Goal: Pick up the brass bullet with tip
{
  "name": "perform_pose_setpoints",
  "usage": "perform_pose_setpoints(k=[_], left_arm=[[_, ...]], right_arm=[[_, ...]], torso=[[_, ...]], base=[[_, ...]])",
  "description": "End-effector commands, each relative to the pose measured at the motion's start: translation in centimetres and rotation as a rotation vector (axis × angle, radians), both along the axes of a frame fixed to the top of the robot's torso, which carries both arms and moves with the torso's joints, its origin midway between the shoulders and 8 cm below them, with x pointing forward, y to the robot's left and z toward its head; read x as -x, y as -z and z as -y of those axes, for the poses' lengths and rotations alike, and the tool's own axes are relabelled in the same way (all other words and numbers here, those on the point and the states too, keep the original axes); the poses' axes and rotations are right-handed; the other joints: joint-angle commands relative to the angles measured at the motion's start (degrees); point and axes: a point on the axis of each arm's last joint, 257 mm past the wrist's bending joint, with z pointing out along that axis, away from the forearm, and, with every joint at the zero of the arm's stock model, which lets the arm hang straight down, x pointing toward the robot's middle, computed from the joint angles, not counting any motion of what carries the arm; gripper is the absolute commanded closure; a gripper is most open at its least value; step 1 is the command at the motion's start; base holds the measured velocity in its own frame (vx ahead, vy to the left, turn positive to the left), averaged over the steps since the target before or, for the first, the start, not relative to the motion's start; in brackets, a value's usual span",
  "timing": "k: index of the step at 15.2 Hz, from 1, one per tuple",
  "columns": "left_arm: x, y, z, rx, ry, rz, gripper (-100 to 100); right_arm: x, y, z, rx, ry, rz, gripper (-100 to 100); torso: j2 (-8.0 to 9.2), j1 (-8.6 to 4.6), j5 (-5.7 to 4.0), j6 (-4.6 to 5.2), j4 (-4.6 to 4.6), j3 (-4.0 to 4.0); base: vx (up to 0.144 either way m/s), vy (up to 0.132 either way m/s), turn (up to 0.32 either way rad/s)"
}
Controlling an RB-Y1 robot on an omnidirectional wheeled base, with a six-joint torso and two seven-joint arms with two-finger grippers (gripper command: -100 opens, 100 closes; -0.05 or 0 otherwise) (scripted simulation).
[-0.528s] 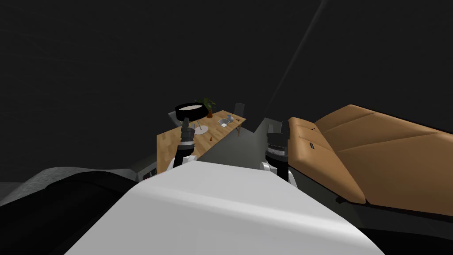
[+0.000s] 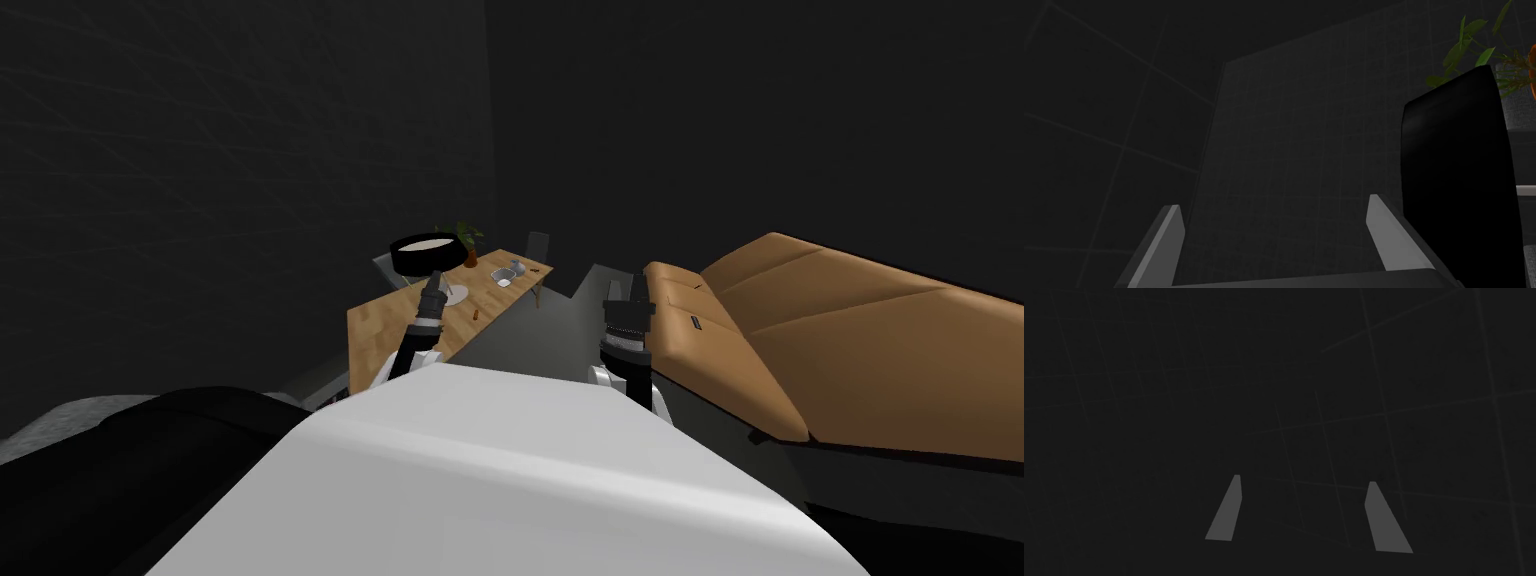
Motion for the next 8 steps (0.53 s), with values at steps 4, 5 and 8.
perform_pose_setpoints(k=[4,5,8], left_arm=[[-1.8,2.9,0.7,-0.024,0.052,-0.107,-100],[-2.5,4.2,0.9,-0.026,0.068,-0.15,-100],[-3.1,5.6,1.2,-0.043,0.09,-0.199,-100]], right_arm=[[0.0,0.0,0.0,0.0,0.0,0.0,0],[0.0,0.0,0.0,0.0,0.0,0.0,0],[0.0,0.0,0.0,0.0,0.0,0.0,0]], torso=[[-0.02,-0.01,0.0,0.02,0.0,-0.01],[-0.02,0.0,0.0,0.01,-0.01,-0.01],[-0.04,0.03,0.0,0.0,-0.01,-0.02]], base=[[-0.002,0.03,-0.096],[0.002,0.038,-0.144],[0.006,0.038,-0.105]])
